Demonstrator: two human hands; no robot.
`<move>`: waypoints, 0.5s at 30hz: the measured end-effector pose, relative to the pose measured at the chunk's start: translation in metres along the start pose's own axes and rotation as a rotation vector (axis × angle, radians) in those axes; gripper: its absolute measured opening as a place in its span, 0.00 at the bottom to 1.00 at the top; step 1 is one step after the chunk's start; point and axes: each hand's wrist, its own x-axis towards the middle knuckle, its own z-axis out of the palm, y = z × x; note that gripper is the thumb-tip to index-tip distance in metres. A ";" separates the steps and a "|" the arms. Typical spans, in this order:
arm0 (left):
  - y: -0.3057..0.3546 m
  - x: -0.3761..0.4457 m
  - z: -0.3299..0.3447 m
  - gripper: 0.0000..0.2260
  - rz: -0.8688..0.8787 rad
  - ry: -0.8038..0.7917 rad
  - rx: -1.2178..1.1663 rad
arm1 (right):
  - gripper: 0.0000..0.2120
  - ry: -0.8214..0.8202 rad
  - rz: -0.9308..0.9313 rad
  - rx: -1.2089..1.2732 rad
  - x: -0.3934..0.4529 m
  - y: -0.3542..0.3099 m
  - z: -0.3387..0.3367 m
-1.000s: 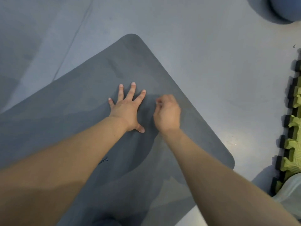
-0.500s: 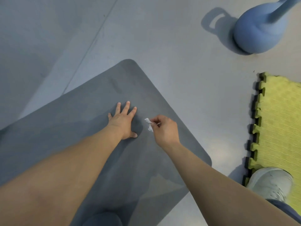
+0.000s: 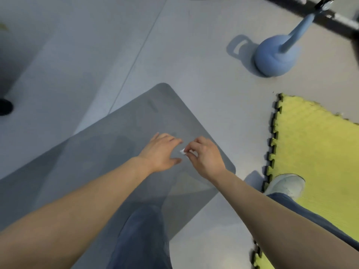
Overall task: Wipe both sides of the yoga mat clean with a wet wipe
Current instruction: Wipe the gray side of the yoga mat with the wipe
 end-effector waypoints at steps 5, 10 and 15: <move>0.037 -0.044 -0.034 0.12 0.063 0.186 0.038 | 0.03 -0.040 -0.148 -0.026 -0.014 -0.042 -0.046; 0.047 -0.079 -0.050 0.09 -0.121 0.266 0.103 | 0.06 -0.004 -0.380 -0.239 -0.025 -0.058 -0.056; 0.064 -0.118 -0.017 0.05 -0.289 0.380 0.119 | 0.13 -0.135 -0.551 -0.608 -0.049 -0.052 -0.059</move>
